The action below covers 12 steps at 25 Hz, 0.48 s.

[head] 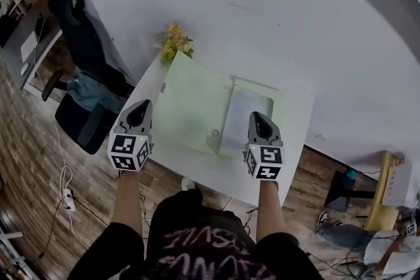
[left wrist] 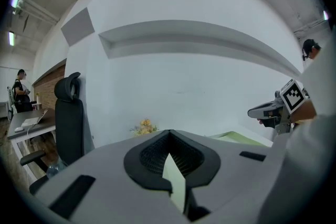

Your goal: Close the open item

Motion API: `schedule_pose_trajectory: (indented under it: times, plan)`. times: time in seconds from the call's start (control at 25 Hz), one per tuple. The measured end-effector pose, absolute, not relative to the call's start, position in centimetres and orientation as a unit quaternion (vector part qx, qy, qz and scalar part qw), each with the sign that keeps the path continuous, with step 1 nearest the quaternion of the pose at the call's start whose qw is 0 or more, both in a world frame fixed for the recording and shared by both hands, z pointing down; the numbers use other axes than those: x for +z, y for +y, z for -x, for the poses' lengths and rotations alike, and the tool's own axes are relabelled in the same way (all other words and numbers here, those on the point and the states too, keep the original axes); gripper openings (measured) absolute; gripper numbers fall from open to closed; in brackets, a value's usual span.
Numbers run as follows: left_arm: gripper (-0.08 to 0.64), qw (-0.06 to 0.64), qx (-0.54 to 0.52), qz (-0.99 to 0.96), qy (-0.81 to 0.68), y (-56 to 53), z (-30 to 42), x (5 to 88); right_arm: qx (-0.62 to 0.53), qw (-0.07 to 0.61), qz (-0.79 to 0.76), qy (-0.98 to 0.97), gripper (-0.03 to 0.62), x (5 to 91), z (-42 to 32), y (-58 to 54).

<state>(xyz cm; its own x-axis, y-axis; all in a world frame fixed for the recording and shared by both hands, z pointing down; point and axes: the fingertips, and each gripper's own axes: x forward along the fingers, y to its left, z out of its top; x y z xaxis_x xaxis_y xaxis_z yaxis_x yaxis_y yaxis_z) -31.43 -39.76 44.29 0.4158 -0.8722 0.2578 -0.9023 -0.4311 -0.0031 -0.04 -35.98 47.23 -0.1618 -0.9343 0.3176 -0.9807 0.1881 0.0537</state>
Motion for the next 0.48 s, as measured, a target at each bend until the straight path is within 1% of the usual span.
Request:
schedule_pose_trajectory:
  times: [0.24, 0.48]
  plan:
    - [0.012, 0.079, 0.121, -0.844, -0.516, -43.4, 33.9, 46.1, 0.078, 0.150, -0.646, -0.745, 0.026, 47.3, 1.5, -38.2]
    - [0.012, 0.092, 0.139, -0.844, -0.511, -45.3, 34.8, 48.5, 0.089, 0.163, -0.650, -0.737, 0.026, 48.9, 1.4, -39.3]
